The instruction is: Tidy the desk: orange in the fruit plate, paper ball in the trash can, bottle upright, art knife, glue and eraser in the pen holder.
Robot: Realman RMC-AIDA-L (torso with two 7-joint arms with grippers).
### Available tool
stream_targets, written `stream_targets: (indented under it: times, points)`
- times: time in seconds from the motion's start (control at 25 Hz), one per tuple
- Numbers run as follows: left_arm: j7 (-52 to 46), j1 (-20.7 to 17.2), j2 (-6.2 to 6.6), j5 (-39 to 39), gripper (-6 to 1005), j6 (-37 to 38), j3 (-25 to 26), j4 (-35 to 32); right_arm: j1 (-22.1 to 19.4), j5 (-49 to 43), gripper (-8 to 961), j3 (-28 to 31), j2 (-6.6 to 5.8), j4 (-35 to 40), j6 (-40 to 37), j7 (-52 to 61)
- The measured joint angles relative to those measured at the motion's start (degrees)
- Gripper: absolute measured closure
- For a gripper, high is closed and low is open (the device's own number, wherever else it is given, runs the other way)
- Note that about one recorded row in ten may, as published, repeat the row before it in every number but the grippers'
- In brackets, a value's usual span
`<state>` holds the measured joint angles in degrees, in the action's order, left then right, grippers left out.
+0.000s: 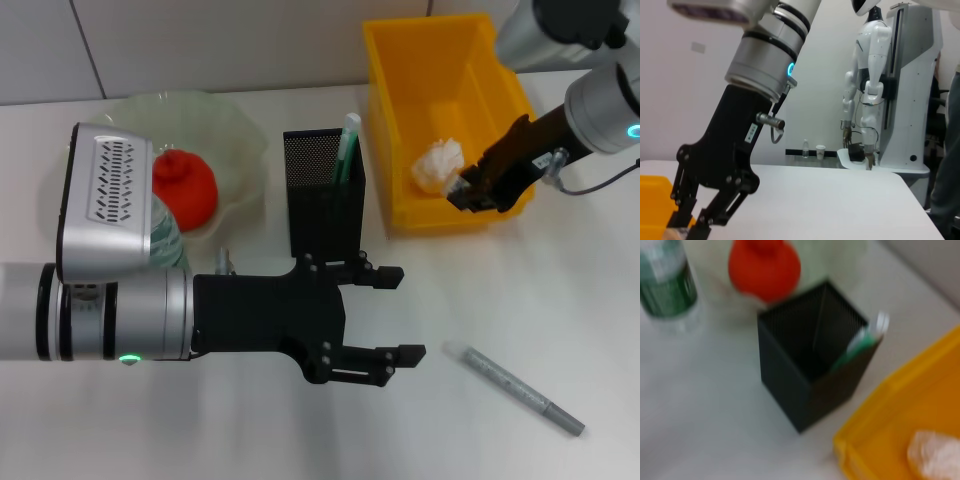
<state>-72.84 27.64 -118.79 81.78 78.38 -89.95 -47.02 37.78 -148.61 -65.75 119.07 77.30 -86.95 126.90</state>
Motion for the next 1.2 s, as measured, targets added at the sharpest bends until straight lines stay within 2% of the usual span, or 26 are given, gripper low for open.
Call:
stream_targets:
  times: [0.32, 0.36, 0.64, 0.88, 1.2]
  points:
    - [1.7, -0.7, 0.29, 0.1, 213, 0.2, 1.9, 1.1, -1.8, 8.0, 693, 3.8, 0.02, -0.3, 4.2, -4.4]
    - [2.9, -1.0, 0.36, 0.2, 213, 0.7, 3.8, 2.6, -2.0, 9.4, 693, 4.3, 0.02, -0.5, 4.7, -5.1]
    - [5.5, -1.9, 0.66, 0.6, 213, 4.1, 8.1, 5.4, -1.3, 14.0, 693, 7.5, -0.05, -3.9, 7.5, -8.2]
    - [6.1, -3.4, 1.46, 1.4, 213, 6.3, 9.5, 5.4, 0.1, 19.1, 692, 10.7, -0.50, -9.5, 9.2, -12.0]
    - [6.1, -3.6, 2.24, 1.4, 213, 8.4, 9.8, 5.3, 1.1, 26.3, 692, 12.7, -0.71, -17.3, 12.4, -19.9]
